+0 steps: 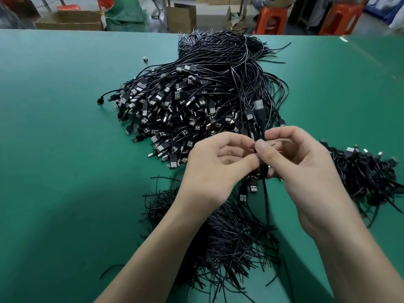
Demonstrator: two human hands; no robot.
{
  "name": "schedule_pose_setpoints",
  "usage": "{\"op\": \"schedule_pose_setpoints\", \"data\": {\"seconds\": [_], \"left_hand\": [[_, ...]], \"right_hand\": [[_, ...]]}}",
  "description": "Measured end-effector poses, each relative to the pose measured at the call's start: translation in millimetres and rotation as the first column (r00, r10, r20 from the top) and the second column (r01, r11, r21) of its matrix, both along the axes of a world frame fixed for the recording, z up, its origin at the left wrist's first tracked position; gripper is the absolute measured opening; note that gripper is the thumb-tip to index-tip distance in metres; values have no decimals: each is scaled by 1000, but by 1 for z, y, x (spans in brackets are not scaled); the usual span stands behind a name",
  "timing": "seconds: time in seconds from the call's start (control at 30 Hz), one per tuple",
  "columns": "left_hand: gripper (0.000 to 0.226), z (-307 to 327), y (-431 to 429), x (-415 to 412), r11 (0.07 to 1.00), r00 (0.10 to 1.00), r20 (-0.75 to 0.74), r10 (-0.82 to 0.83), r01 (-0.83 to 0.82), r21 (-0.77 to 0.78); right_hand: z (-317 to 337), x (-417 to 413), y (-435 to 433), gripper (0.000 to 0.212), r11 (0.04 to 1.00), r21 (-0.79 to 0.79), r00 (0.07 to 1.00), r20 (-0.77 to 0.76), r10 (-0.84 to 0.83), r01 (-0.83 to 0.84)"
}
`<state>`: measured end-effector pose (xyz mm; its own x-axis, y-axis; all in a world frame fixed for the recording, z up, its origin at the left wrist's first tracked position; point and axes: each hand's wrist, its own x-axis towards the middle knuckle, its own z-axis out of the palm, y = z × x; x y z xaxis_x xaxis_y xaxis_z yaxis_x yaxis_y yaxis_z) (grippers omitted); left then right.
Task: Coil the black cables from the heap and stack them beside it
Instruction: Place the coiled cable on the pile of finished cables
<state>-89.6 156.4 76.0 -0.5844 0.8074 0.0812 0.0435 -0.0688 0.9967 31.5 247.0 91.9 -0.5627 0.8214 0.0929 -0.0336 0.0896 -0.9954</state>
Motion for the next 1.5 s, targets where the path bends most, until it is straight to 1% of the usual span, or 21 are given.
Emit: {"op": "schedule_pose_setpoints", "data": {"seconds": [0.07,0.13,0.23,0.3,0.37,0.5,0.53,0.63,0.73,0.8,0.9,1.03,1.1,1.13,1.17,1.23,1.27,1.3,1.33,1.4,1.5], "left_hand": [[17,0,1,0,998,996,-73,-45,41,-51],[19,0,-1,0,989,977,-195,-88,63,-132],[20,-1,-2,-7,977,925,-380,1,-82,-197],[22,2,1,-19,963,879,-475,47,-167,-213],[24,5,8,-37,943,803,-588,100,-265,-201],[33,9,28,-79,873,594,-785,177,-462,-153],[34,9,34,-88,850,545,-819,177,-504,-153],[36,9,49,-107,795,432,-892,133,-584,-163],[33,15,56,-117,770,395,-915,86,-609,-191],[28,18,60,-121,760,395,-916,66,-615,-211],[18,19,61,-122,754,387,-918,83,-627,-197],[11,19,58,-117,761,365,-919,149,-636,-130],[12,22,57,-113,768,378,-902,207,-635,-89],[11,27,55,-111,775,411,-879,241,-626,-80],[9,32,53,-110,797,475,-838,268,-598,-85],[6,44,47,-109,884,698,-674,241,-444,-144],[4,51,42,-106,925,811,-557,179,-332,-185],[1,56,37,-100,954,895,-437,91,-204,-220],[8,58,34,-94,966,940,-341,3,-91,-242],[25,55,31,-79,964,968,-214,-129,71,-256],[31,45,29,-59,963,976,-117,-184,155,-222]], "right_hand": [[-8,4,12,11,996,80,996,65,-56,51],[-17,9,25,12,959,244,961,198,-194,143],[-27,19,41,15,845,494,823,379,-422,206],[-31,27,51,14,788,579,742,431,-513,208],[-33,37,62,18,754,627,676,470,-567,196],[-32,44,69,42,811,579,533,662,-526,81],[-31,42,66,45,819,573,527,684,-505,41],[-29,31,53,43,814,576,575,690,-440,-68],[-31,21,47,48,835,510,576,753,-317,-207],[-37,21,47,57,866,428,503,825,-257,-260],[-41,26,53,66,905,345,405,886,-227,-249],[-38,31,59,68,920,338,406,883,-236,-200],[-36,32,59,65,905,372,425,867,-258,-208],[-33,31,58,63,887,410,463,841,-279,-211],[-30,30,56,59,868,451,522,802,-292,-209],[-21,26,50,47,852,493,689,680,-251,-175],[-17,24,45,39,873,465,775,602,-191,-146],[-12,20,39,33,908,399,843,526,-111,-129],[-9,16,31,31,940,313,890,455,-19,-140],[-7,6,13,36,968,149,943,297,150,-201],[-6,-7,-6,47,962,-103,965,51,259,-252]]}}
